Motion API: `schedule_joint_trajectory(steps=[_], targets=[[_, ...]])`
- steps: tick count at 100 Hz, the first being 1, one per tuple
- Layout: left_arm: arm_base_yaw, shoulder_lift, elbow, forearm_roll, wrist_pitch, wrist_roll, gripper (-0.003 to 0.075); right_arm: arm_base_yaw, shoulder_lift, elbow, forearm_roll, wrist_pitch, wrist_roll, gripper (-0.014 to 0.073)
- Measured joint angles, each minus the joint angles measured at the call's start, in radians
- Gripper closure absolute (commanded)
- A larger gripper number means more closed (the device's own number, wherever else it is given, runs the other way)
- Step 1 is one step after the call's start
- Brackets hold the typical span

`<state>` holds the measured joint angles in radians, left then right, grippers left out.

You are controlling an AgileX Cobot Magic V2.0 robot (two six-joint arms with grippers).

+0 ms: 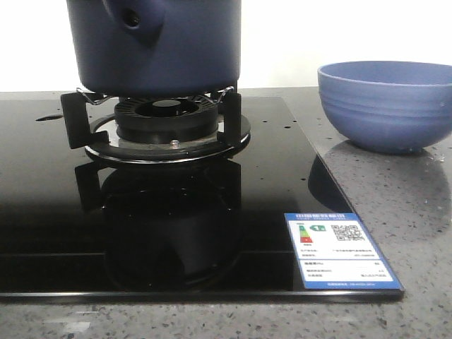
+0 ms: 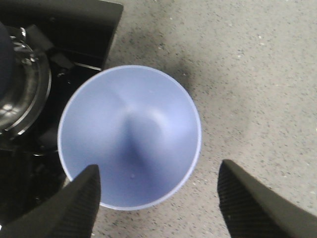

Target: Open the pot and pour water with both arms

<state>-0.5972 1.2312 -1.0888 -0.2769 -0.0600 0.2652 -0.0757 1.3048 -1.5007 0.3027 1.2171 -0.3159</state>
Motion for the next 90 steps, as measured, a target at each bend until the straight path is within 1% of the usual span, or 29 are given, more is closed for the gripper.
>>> schedule_joint_trajectory(steps=[6,12,13,14,17,19,23,24,26,29,32,34,44,55,63,75,82,90], targets=[[0.015,-0.045,-0.002,0.004,0.0,0.0,0.0184,0.0,-0.002,0.0,0.024,-0.012,-0.004,0.0166],[0.041,-0.094,-0.004,0.004,0.012,0.0,0.0248,0.0,-0.006,0.0,0.053,-0.032,-0.01,0.0236],[0.045,-0.099,-0.004,0.004,0.017,0.0,0.0269,0.0,-0.006,0.0,0.057,-0.034,-0.01,0.0246],[0.052,-0.109,-0.004,0.004,0.019,0.0,0.0281,0.0,-0.008,0.0,0.064,-0.04,-0.012,0.0269],[0.067,-0.128,-0.004,0.006,0.029,0.0,0.0346,0.0,-0.011,0.0,0.081,-0.054,-0.02,0.0321],[0.08,-0.142,-0.004,0.006,0.039,0.0,0.0375,0.0,-0.015,0.0,0.095,-0.065,-0.028,0.0364],[0.104,-0.163,-0.005,0.006,0.06,0.0,0.0474,0.0,-0.022,0.002,0.127,-0.085,-0.042,0.046],[0.114,-0.171,-0.005,0.006,0.068,0.0,0.0509,0.0,-0.026,0.002,0.132,-0.094,-0.047,0.0477],[0.129,-0.183,-0.005,0.006,0.083,0.0,0.0545,0.0,-0.032,0.002,0.151,-0.107,-0.057,0.0526],[0.152,-0.197,-0.005,0.006,0.107,0.0,0.0635,0.0,-0.041,0.002,0.177,-0.126,-0.072,0.0592],[0.175,-0.21,-0.005,0.006,0.137,0.0,0.0706,0.0,-0.049,0.002,0.205,-0.144,-0.09,0.0666],[0.192,-0.22,-0.005,0.006,0.149,0.0,0.074,0.0,-0.057,0.004,0.227,-0.161,-0.105,0.066],[0.267,-0.268,0.01,0.01,0.217,0.0,0.0741,0.0,-0.11,0.045,0.348,-0.265,-0.19,0.0651],[0.338,-0.35,0.086,0.012,0.213,0.0,0.0741,0.0,-0.21,0.161,0.47,-0.418,-0.331,0.0651],[0.372,-0.44,0.176,0.012,0.168,0.0,0.0741,0.0,-0.31,0.3,0.565,-0.53,-0.455,0.0651],[0.388,-0.592,0.354,0.01,0.074,0.0,0.0741,0.0,-0.47,0.543,0.67,-0.667,-0.637,0.0652],[0.389,-0.683,0.464,-0.001,0.03,0.0,0.0741,0.0,-0.569,0.693,0.71,-0.745,-0.708,0.0657],[0.389,-0.773,0.592,-0.024,0.006,0.0,0.0741,0.0,-0.678,0.847,0.734,-0.828,-0.751,0.0657]])
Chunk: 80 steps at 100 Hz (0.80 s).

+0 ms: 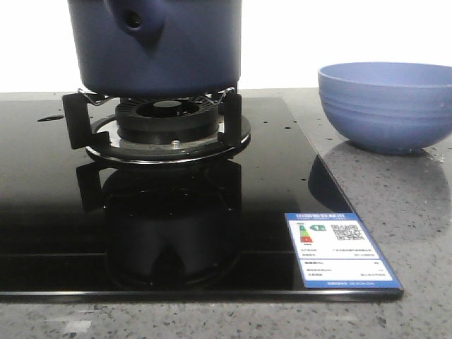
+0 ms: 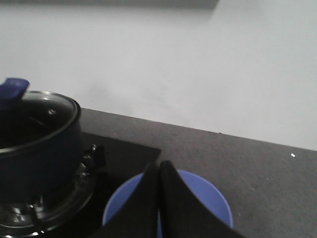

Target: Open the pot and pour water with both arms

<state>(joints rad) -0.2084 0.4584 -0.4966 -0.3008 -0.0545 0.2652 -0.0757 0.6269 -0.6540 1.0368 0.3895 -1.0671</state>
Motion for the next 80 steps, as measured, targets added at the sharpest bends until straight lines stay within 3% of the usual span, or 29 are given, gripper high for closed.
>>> schedule_joint_trajectory(steps=[15,27,80], targets=[[0.0,-0.152,0.163,-0.043,-0.005,0.0,0.0741,0.0,-0.188,0.223,0.017,-0.114,-0.021,0.0657],[0.0,-0.225,0.22,-0.058,-0.007,0.0,0.0741,0.0,-0.267,0.305,0.022,-0.137,-0.023,0.0657],[0.0,-0.247,0.236,-0.068,-0.016,0.0,0.0741,0.0,-0.288,0.327,0.043,-0.138,-0.024,0.0657]])
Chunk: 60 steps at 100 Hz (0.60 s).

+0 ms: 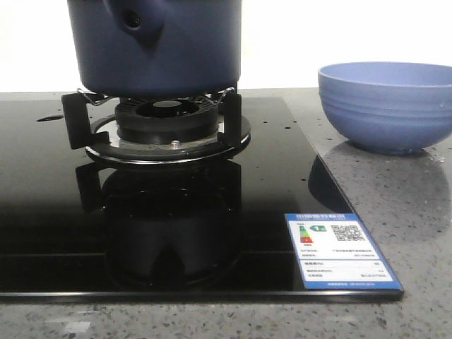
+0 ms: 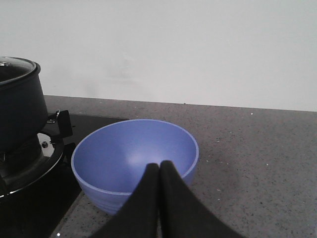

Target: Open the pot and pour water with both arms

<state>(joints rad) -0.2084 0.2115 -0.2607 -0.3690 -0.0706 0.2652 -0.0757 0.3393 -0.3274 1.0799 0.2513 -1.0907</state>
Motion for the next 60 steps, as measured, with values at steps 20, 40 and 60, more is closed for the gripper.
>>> schedule_joint_trajectory(steps=[20,40,60], targets=[[0.0,-0.001,0.0,0.0,-0.001,0.0,0.0741,0.0,0.0,0.0,0.002,0.0,-0.002,0.0657],[0.0,-0.001,0.0,0.0,-0.001,0.0,0.0741,0.0,0.0,0.0,0.002,0.0,-0.002,0.0657],[0.006,-0.001,0.006,0.064,0.01,-0.008,0.0741,0.0,0.0,0.0,0.002,0.0,-0.002,0.0657]])
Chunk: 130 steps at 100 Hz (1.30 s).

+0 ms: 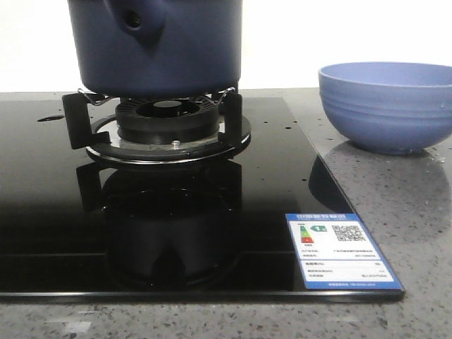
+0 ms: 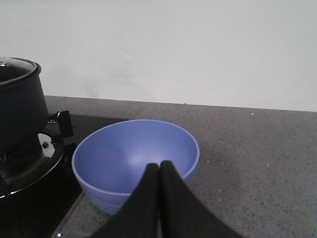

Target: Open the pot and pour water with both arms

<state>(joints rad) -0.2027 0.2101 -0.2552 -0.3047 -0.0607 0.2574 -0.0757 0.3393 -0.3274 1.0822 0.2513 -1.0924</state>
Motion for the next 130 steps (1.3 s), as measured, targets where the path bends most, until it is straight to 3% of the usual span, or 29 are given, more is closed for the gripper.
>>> schedule_joint_trajectory(steps=[16,30,61,130], targets=[[0.085,-0.008,0.046,0.227,0.103,-0.248,0.0741,0.0,0.0,0.0,0.0,0.0,0.0,0.0657],[0.155,-0.077,0.132,0.291,0.133,-0.355,0.0741,0.0,0.0,0.0,0.0,0.0,0.0,0.0657],[0.255,-0.214,0.254,0.278,0.14,-0.377,0.0741,0.0,0.0,0.0,0.0,-0.002,-0.001,0.0657],[0.234,-0.214,0.254,0.256,0.175,-0.377,0.0741,0.0,0.0,0.0,0.002,-0.004,-0.002,0.0657]])
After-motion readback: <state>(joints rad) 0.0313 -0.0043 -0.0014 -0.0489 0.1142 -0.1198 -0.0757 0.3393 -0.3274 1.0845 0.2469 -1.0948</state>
